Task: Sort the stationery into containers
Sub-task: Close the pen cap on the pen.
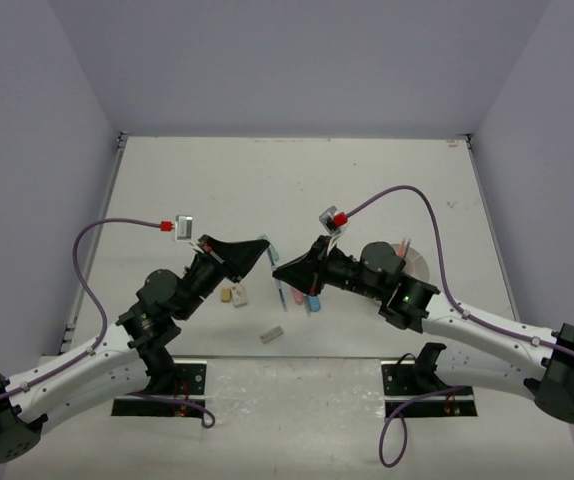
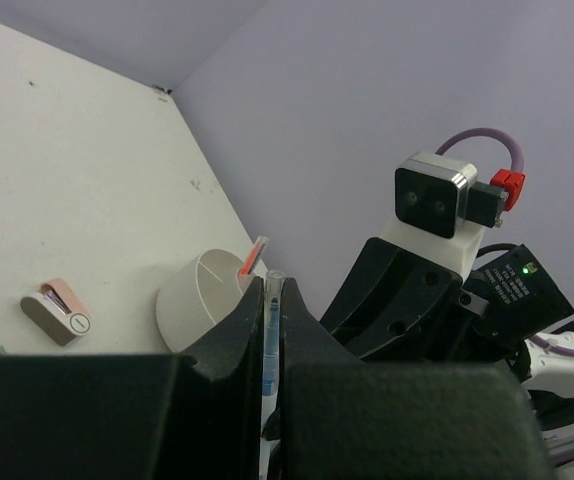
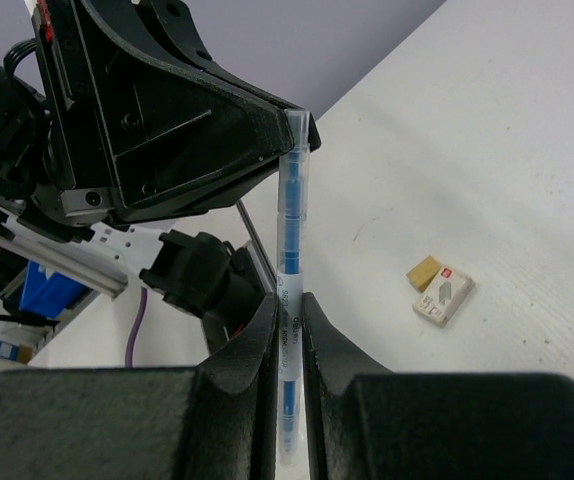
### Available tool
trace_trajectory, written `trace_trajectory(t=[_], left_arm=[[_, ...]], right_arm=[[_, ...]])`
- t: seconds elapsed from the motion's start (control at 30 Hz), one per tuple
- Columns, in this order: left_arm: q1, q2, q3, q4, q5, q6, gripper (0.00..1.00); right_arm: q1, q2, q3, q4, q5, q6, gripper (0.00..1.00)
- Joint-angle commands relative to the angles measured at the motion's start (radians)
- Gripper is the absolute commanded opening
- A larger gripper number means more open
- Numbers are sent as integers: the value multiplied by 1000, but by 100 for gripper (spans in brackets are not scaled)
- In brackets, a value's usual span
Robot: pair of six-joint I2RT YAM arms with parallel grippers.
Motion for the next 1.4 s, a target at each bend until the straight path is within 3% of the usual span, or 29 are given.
trace_trajectory(t=[0.0,0.27,0.37,0.43,0.57,0.6,0.7,0.87,0.93,1.13,1.23,1.27,1.33,1.37], left_arm=[[-5,23,29,-86,36,-14,12],[-5,25,76,-122,25,31,24],[-7,28,86,-119,32,38,24],[-5,31,87,-108,48,45,22],[-5,41,85,-76,88,49,1],[-5,44,85,-59,112,54,0],[-5,35,89,-26,153,70,0],[-5,8,113,-13,186,132,0],[-5,-2,118,2,212,167,0],[-5,-31,125,16,229,243,0],[-5,-29,137,1,219,263,0],[-5,-25,143,-3,220,269,0],[-5,-5,172,-39,218,295,18],[-5,1,186,-59,209,301,32]], right_arm=[[-1,9,109,56,34,-56,0],[0,7,99,44,22,-69,0],[-1,6,101,41,22,-70,0],[-1,6,105,42,20,-72,0],[0,10,113,35,31,-73,0],[-1,15,118,35,26,-74,0],[0,31,126,30,-8,-73,8],[-1,66,121,42,-94,-57,37],[-1,75,110,57,-118,-39,38],[-1,104,109,90,-198,-20,19],[0,107,108,99,-213,-9,0],[-1,109,108,99,-214,-9,0],[1,105,104,101,-204,-11,0],[1,106,101,103,-198,-13,0]])
